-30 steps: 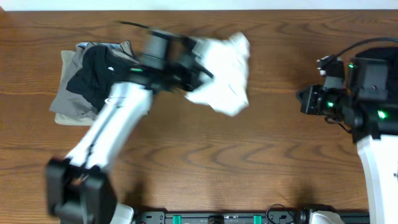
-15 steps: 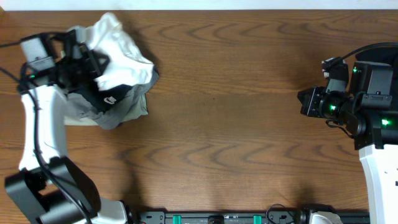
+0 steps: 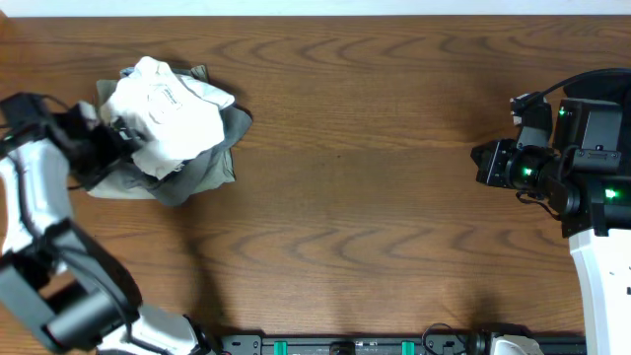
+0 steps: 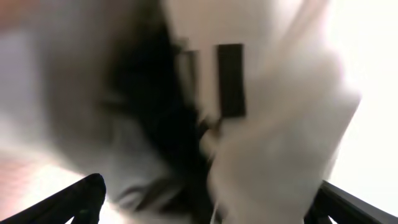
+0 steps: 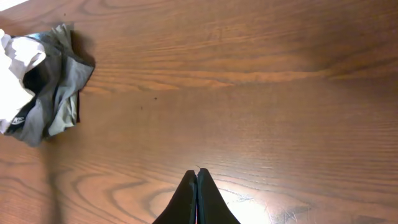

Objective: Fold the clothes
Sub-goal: 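Release the shirt and raise the left gripper from the stack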

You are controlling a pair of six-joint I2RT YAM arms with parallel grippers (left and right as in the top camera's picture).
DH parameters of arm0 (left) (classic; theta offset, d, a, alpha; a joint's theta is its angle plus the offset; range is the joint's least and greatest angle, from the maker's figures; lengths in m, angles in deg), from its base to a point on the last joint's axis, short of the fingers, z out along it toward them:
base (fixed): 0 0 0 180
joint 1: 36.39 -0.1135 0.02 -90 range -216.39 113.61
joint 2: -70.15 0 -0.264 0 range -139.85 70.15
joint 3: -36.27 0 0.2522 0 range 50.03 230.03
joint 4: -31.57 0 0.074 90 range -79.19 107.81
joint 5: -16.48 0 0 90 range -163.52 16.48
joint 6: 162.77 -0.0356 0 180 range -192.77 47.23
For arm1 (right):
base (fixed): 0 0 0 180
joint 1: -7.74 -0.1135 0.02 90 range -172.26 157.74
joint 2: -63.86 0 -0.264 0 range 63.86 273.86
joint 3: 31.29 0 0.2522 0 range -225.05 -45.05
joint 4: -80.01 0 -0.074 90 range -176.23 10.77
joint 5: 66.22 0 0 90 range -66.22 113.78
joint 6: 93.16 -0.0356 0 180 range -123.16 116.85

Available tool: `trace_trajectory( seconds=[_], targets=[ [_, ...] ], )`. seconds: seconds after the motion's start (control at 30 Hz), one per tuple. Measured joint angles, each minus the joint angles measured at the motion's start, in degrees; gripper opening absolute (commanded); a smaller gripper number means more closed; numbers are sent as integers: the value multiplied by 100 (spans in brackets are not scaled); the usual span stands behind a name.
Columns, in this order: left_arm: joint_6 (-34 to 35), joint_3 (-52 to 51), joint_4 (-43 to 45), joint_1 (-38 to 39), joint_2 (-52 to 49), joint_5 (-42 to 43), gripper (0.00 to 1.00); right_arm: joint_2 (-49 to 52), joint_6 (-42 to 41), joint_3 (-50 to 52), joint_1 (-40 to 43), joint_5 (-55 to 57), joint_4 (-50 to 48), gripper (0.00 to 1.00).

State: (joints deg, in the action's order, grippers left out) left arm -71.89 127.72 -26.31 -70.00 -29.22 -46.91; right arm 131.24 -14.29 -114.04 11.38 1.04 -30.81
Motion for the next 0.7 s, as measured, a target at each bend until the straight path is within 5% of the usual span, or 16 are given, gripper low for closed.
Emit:
trace_trajectory(
  seconds=[0.13,0.27,0.33,0.5,0.7],
  targets=[
    [48,280,-81,-120,876,-22,100,0,0,0,0,0,-118,3],
    [61,450,48,96,1753,111,41,2,-2,0,0,0,-278,3],
    [-7,490,105,315,1971,157,30,2,-2,0,0,0,-315,3],
    [-417,520,503,951,1687,192,11,2,-2,2,0,0,-341,3],
    [-868,520,1054,1266,376,190,8,2,-4,7,0,0,-179,4]
  ],
)
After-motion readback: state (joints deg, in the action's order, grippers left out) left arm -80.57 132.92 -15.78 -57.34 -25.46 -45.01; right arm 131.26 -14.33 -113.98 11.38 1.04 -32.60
